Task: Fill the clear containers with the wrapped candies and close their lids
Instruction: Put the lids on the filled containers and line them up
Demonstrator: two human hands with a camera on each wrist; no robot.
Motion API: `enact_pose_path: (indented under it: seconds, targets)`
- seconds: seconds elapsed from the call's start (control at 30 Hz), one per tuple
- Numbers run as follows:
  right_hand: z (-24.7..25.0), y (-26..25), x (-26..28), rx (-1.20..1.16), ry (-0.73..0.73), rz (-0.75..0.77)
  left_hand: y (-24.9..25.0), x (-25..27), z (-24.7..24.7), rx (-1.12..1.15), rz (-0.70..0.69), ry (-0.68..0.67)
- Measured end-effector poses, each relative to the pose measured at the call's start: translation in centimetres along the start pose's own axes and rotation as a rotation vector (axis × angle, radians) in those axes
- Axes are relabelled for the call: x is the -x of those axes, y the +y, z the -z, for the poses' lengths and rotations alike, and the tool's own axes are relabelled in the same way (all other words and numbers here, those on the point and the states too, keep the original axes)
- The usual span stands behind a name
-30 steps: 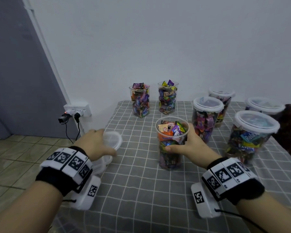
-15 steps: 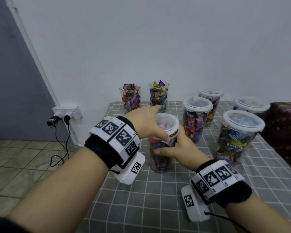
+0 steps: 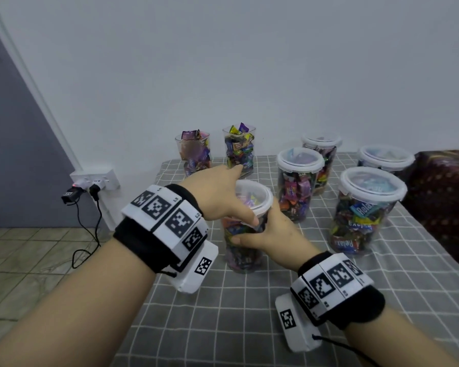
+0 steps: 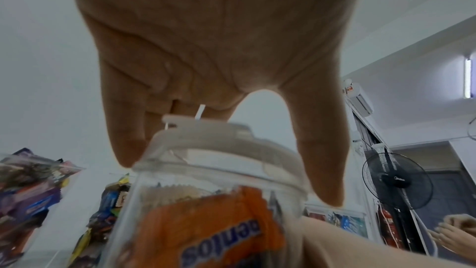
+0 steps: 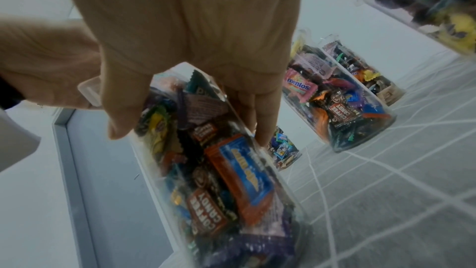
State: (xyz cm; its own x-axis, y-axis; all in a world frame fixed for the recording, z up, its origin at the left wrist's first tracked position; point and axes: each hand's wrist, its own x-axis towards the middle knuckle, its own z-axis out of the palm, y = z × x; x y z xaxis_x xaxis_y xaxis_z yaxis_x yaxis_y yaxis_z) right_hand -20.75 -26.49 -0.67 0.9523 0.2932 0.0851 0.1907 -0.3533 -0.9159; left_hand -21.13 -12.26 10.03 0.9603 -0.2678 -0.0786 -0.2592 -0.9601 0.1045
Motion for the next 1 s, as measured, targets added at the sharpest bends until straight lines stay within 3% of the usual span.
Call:
enact_pose_path:
  seconds: [0.27,0.53,0.67,0.73,0.83,1.0]
  targets:
    - [-0.3,-0.1,0.4,-0.020,0.053,0.020,-1.2,0.8,-1.7,0.205,-0.001,0.034]
    - [-0.5,-0.1,0.6,-0.011,0.065,0.148,-2.1,1.2,-4.4,0.378,-0.058,0.089]
    - [-0.3,-0.1,0.7,-0.028,0.070,0.139,-2.2,1.3,-5.0,0.570,-0.069,0.128]
    - [-0.3,0.0,0.5,-0.017,0.070,0.135,-2.7,1.4,-5.7,0.784,-0.061,0.151]
    - [-0.3,0.2,0.3,-0.019,0.064,0.138,-3.8,1.8,-6.7,1.136,0.019,0.100]
    - [-0.3,0.5,0.1,-0.012,0.061,0.144,-5.5,2.0,-7.9,1.136,0.006,0.009]
